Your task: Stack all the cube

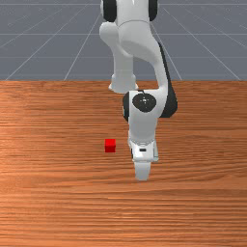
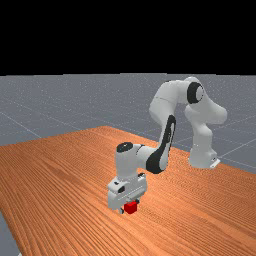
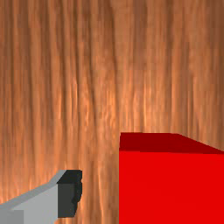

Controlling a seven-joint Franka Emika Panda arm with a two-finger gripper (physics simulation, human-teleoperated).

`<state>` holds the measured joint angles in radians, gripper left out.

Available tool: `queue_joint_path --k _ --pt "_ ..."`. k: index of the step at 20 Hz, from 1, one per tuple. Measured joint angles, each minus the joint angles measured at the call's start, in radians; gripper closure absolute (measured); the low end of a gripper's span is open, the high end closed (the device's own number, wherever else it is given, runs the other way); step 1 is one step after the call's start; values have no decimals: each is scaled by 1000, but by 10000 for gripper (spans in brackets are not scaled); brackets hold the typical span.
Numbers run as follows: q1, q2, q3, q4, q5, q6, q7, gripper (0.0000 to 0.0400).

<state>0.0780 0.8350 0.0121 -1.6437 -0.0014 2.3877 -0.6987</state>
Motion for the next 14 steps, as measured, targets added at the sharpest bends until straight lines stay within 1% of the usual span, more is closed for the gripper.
queue_joint_path --k 1,2,3,7,10,13,14 --pt "-4 -1 0 -1 0 1 -5 0" --pt "-7 -6 -3 -13 2 19 -1 156" --pt "-10 -7 -4 -17 2 24 -5 205" --pt "-16 -14 -1 -12 6 -2 -10 207" --pt "-15 -36 -5 -47 2 40 -8 207" --pt "-13 -99 -9 -111 -1 87 -4 207" --pt "-13 -123 -8 -118 -1 64 -5 207"
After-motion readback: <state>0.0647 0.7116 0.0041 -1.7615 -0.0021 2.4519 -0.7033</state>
